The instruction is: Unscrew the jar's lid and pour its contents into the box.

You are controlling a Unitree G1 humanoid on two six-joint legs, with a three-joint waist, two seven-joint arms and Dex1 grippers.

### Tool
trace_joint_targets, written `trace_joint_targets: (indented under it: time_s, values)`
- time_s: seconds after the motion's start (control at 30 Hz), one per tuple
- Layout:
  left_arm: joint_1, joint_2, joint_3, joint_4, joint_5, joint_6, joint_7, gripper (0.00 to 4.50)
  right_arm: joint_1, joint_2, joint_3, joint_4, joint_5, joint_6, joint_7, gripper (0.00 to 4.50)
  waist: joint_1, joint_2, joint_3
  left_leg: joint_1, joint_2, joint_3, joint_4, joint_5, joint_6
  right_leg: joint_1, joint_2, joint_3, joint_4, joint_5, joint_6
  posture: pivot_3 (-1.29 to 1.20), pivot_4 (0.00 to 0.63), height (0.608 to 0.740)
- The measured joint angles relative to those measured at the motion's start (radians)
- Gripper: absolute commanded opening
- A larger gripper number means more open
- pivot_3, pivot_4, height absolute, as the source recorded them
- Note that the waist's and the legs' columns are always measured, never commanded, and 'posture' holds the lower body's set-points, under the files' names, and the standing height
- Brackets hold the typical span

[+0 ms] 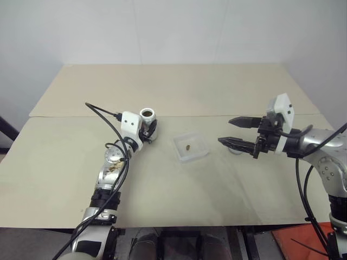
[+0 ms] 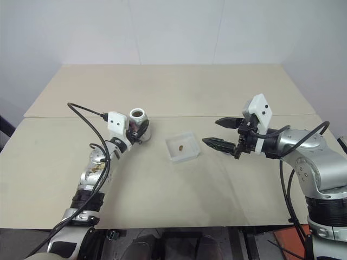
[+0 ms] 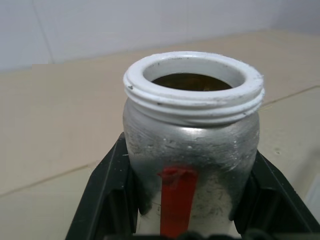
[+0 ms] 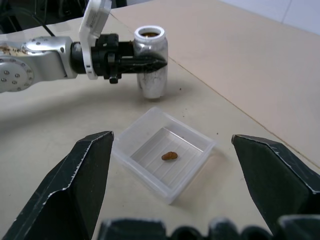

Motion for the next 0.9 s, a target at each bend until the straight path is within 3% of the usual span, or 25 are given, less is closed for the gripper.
trace_joint_targets:
  time_s: [0.23, 0.6, 0.77, 0.9]
  values:
    - [0.028, 0.0, 0.001, -0.008, 0.001, 0.003, 0.009, 4.44, 0.002, 0.002, 0.0, -0.007, 0.001, 0.003, -0.002, 4.5, 0.0, 0.0, 0.0, 0.0, 0.0, 0.0, 0.0, 0.0, 0.0, 0.0, 0.0, 0.0, 0.0, 0.0, 0.0, 0.0, 0.15, 0.74]
    - [0.129, 0.073, 0.005, -0.204, -0.016, 0.103, -0.024, 4.48, 0.035, 0.005, -0.002, -0.027, 0.002, 0.004, -0.005, 4.5, 0.0, 0.0, 0.0, 0.0, 0.001, -0.001, -0.001, 0.0, 0.0, 0.0, 0.0, 0.001, 0.0, 0.0, 0.0, 0.0, 0.15, 0.74]
    - [0.226, 0.171, 0.011, -0.373, -0.06, 0.192, -0.106, 4.48, 0.055, 0.004, -0.032, -0.031, 0.019, 0.012, -0.008, 4.5, -0.001, 0.0, 0.0, 0.0, 0.002, -0.001, -0.002, 0.0, 0.0, -0.001, 0.0, 0.001, 0.0, 0.0, 0.0, 0.0, 0.15, 0.74]
    - [0.261, 0.283, 0.071, -0.493, -0.175, 0.265, -0.225, 4.48, 0.075, -0.016, -0.048, -0.037, 0.024, 0.012, -0.002, 4.5, 0.0, 0.0, 0.0, 0.001, 0.002, -0.001, -0.002, 0.0, 0.0, -0.001, -0.001, 0.001, 0.0, 0.0, 0.0, 0.0, 0.15, 0.74]
